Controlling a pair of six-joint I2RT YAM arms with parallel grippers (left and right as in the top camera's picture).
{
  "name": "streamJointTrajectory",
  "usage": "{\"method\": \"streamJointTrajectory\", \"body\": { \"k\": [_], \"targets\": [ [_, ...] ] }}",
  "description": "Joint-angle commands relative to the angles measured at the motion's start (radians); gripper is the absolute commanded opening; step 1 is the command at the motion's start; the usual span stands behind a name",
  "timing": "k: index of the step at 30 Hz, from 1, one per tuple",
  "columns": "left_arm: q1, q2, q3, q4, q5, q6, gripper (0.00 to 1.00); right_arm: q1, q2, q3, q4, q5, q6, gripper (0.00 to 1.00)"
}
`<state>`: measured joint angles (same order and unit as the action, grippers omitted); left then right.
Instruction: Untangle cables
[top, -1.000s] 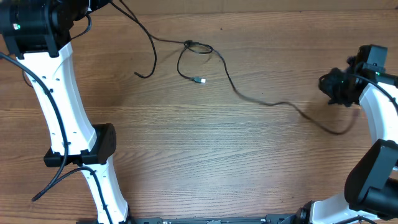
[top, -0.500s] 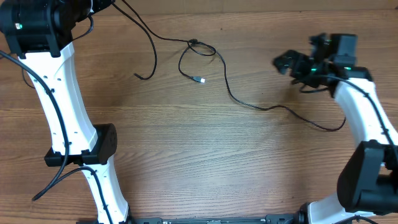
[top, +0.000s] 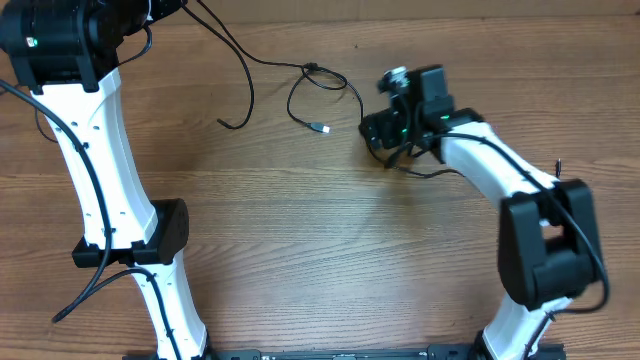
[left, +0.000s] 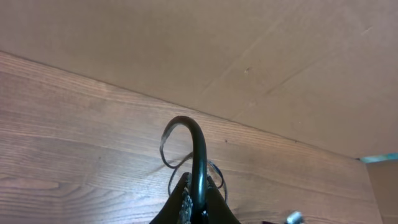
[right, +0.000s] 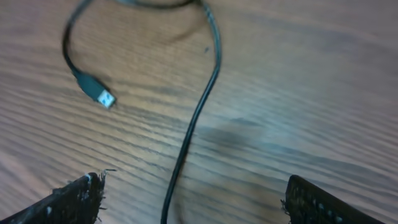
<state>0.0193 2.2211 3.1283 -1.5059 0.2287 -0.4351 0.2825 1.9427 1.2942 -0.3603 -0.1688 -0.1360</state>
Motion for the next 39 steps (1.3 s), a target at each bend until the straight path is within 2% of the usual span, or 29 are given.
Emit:
{"method": "streamJointTrajectory", "body": {
  "k": [1, 5, 6, 10, 12, 13, 14, 15, 17, 19, 22, 30, 33, 36, 39],
  "targets": [
    [-0.008, -0.005, -0.001, -0.01, 0.008, 0.019, 0.04, 0.04, 0.051, 0.021, 0.013, 0.049, -0.031, 0.89],
    [-0.008, -0.005, -0.001, -0.012, 0.008, 0.019, 0.04, 0.07, 0.086, 0.021, -0.001, 0.065, -0.056, 0.8],
    [-0.008, -0.005, -0.001, -0.012, 0.008, 0.019, 0.04, 0.075, 0.103, 0.021, -0.017, 0.112, -0.056, 0.66],
    [-0.007, -0.005, -0.001, -0.012, 0.008, 0.019, 0.04, 0.074, 0.131, 0.021, -0.071, 0.142, -0.052, 0.61],
    [-0.006, -0.005, -0.001, -0.012, 0.003, 0.02, 0.04, 0.071, 0.134, 0.021, -0.116, 0.142, -0.051, 0.42],
    [-0.006, -0.005, -0.001, -0.013, -0.006, 0.02, 0.04, 0.068, 0.134, 0.021, -0.138, 0.142, -0.051, 0.24],
    [-0.006, -0.005, -0.001, -0.013, -0.017, 0.019, 0.04, 0.065, 0.134, 0.021, -0.153, 0.142, -0.05, 0.12],
    [-0.006, -0.005, -0.001, -0.012, -0.04, 0.019, 0.04, 0.058, 0.134, 0.021, -0.18, 0.143, -0.039, 0.04],
    [-0.006, -0.005, -0.001, -0.017, -0.095, 0.019, 0.04, 0.042, 0.133, 0.022, -0.205, 0.164, 0.025, 0.04],
    [-0.006, -0.005, -0.001, -0.025, -0.179, 0.019, 0.04, -0.014, 0.124, 0.023, -0.237, 0.209, 0.177, 0.04],
    [-0.002, -0.001, -0.002, -0.03, -0.264, 0.019, 0.04, -0.13, 0.085, 0.024, -0.272, 0.209, 0.241, 0.04],
    [0.071, 0.093, -0.016, -0.057, -0.267, 0.054, 0.04, -0.475, -0.163, 0.024, -0.327, 0.209, 0.237, 0.04],
    [0.16, 0.109, -0.019, -0.066, -0.287, 0.057, 0.04, -0.633, -0.25, 0.024, -0.315, 0.209, 0.238, 0.04],
    [0.245, 0.109, -0.019, -0.064, -0.281, 0.053, 0.04, -0.76, -0.264, 0.024, -0.281, 0.204, 0.237, 0.04],
    [0.278, 0.109, -0.019, -0.068, -0.28, 0.053, 0.04, -0.825, -0.263, 0.024, -0.273, 0.204, 0.237, 0.04]
  ]
}}
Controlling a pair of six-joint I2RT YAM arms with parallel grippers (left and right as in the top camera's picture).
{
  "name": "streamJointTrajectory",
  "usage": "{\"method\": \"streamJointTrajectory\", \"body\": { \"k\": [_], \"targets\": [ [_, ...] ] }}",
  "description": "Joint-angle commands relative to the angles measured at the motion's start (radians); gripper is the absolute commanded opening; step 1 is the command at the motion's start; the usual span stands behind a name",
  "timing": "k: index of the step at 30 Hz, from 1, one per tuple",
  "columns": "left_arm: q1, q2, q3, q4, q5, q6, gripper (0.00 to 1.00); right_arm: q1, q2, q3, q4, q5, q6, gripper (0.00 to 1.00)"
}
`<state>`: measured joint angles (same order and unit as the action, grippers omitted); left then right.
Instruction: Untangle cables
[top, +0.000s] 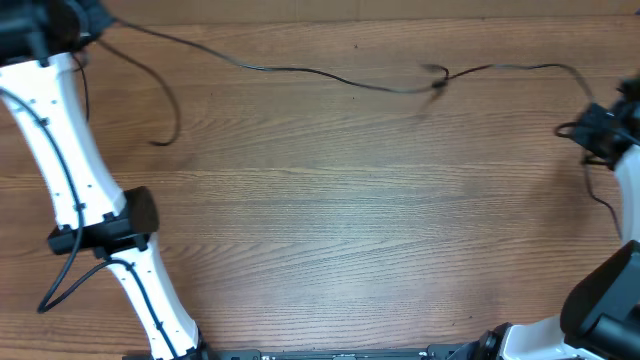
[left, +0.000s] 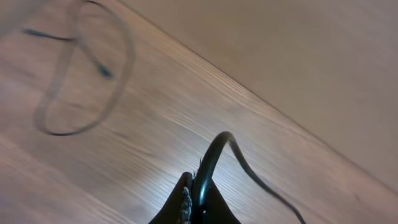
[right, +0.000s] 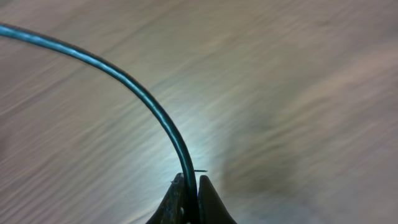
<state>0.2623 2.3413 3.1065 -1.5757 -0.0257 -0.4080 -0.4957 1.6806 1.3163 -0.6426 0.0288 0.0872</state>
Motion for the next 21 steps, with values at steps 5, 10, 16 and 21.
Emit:
{"method": "streamJointTrajectory", "body": {
  "k": [5, 10, 16, 21],
  "targets": [
    [0.027, -0.011, 0.002, 0.002, -0.021, 0.027, 0.04, -0.108, -0.001, 0.0, -0.001, 0.029, 0.009, 0.04],
    [0.028, -0.011, 0.002, 0.005, -0.105, 0.027, 0.04, -0.15, 0.012, 0.0, -0.019, 0.252, 0.024, 0.04],
    [0.058, -0.011, 0.002, 0.036, -0.211, 0.026, 0.04, -0.234, 0.031, -0.002, -0.056, 0.186, 0.205, 0.04],
    [0.064, 0.0, -0.003, 0.045, 0.032, 0.026, 0.04, -0.225, 0.032, -0.002, -0.043, -0.11, 0.204, 0.04]
  ]
}}
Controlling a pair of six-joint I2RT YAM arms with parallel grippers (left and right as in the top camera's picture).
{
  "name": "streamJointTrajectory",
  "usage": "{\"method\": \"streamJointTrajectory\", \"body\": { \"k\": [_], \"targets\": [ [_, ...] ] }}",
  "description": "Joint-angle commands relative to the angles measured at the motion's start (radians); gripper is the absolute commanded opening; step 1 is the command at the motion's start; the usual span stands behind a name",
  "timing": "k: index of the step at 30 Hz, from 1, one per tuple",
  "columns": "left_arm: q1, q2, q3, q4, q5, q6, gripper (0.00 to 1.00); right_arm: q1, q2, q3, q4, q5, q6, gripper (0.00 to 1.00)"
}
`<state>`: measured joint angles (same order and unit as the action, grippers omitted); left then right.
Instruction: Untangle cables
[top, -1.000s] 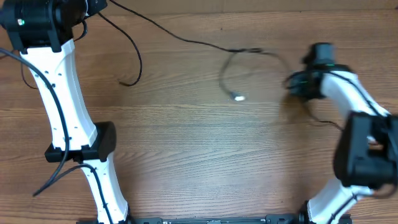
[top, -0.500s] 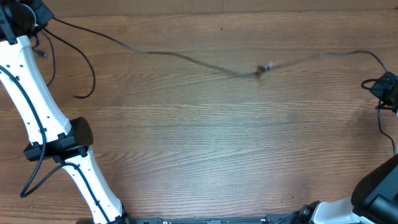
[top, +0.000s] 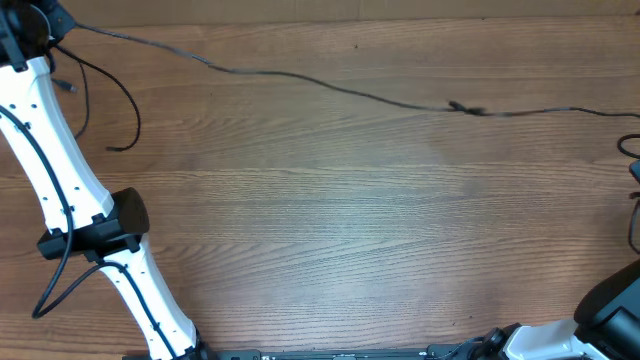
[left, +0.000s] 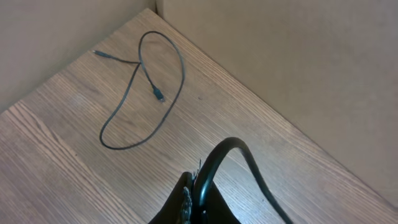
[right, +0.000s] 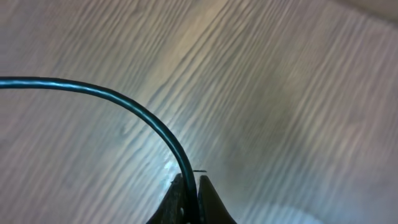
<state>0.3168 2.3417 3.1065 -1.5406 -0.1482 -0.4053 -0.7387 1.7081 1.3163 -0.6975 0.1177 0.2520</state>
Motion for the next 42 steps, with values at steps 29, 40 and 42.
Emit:
{"method": "streamJointTrajectory", "body": {
  "k": [29, 40, 42],
  "targets": [
    [-0.38, 0.157, -0.345, -0.134, 0.149, 0.087, 0.04, 0.749, 0.005, -0.008, 0.046, -0.327, -0.02, 0.13],
    [-0.442, 0.157, -0.546, -0.108, 0.175, 0.087, 0.04, 0.749, 0.005, -0.008, 0.049, -0.319, -0.02, 0.25],
    [-0.459, 0.157, -0.554, -0.108, 0.174, 0.092, 0.15, 0.749, 0.005, -0.008, 0.048, -0.3, -0.02, 0.27]
  ]
}}
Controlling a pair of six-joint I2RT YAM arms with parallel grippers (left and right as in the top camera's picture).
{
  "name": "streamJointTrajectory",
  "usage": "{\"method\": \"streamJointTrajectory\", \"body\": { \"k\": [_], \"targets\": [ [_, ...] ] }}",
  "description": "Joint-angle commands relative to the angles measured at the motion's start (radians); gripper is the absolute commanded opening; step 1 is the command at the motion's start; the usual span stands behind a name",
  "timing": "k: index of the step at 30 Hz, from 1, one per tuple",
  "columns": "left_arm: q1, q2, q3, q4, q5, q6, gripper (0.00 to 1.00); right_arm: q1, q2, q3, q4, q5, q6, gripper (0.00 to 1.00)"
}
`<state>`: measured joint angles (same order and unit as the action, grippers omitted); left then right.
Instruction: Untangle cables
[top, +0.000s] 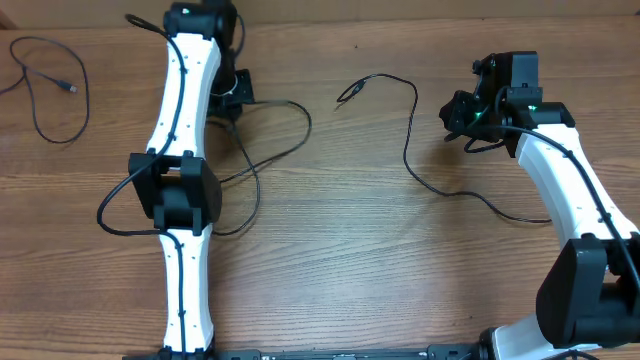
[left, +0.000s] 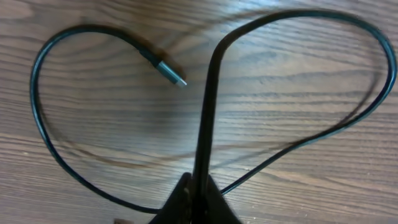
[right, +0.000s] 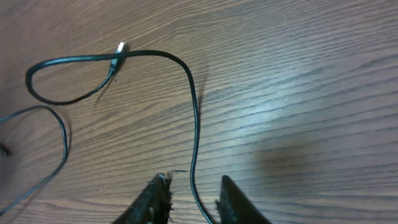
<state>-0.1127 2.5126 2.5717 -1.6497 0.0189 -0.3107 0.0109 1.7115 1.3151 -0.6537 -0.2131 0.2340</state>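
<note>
My left gripper (top: 233, 100) is shut on a black cable (left: 211, 106) at the back left of the table. From the jaws it loops out to the right and back, and its plug (left: 171, 73) lies on the wood. A second black cable (top: 408, 150) lies in curves on the right, its plug (top: 346, 95) pointing left. My right gripper (right: 194, 186) is open just above the table, and this cable (right: 195, 118) runs between its fingers untouched. In the overhead view the two cables lie apart.
A third thin cable (top: 45, 90) lies in a loop at the table's back left corner. The left arm (top: 180, 190) stands along the left-middle of the wooden table (top: 330, 260), with its own wiring hanging beside it. A wall edges the back.
The cable was stretched taut across the table between both shut grippers. Now both grippers are farther inward, the right one has opened, and two slack cables lie apart.
At first my right gripper was open over tangled cable at back centre while the left held an end. Then both were shut and far apart, with the line pulled straight and a knot near its middle. Now the line is slack, in two separate pieces.
</note>
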Motion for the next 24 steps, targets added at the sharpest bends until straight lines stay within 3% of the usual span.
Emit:
{"method": "streamJointTrajectory", "body": {
  "k": [1, 7, 10, 11, 13, 20, 24],
  "targets": [
    [-0.039, -0.014, -0.019, 0.001, 0.006, 0.002, 0.2, -0.001, 0.001, -0.007, 0.005, 0.038, -0.003, 0.28],
    [-0.068, -0.014, -0.022, -0.005, 0.006, 0.002, 0.48, -0.001, 0.001, -0.007, 0.004, 0.04, -0.002, 0.37],
    [-0.078, -0.014, -0.031, -0.017, 0.007, 0.02, 0.7, -0.001, 0.001, -0.007, 0.004, 0.04, -0.002, 0.38],
    [-0.084, -0.014, -0.045, -0.028, -0.001, 0.02, 0.86, -0.001, 0.001, -0.013, 0.005, 0.04, -0.002, 0.39],
    [-0.088, -0.014, -0.069, -0.038, -0.006, 0.032, 0.99, -0.001, 0.001, -0.023, 0.005, 0.041, -0.003, 0.4],
    [-0.117, -0.014, -0.2, -0.017, -0.008, 0.095, 0.99, -0.001, 0.002, -0.049, 0.027, 0.041, -0.003, 0.46],
    [-0.143, -0.014, -0.275, 0.031, -0.008, 0.095, 0.89, -0.001, 0.002, -0.049, 0.027, 0.041, -0.003, 0.47]
  ]
}}
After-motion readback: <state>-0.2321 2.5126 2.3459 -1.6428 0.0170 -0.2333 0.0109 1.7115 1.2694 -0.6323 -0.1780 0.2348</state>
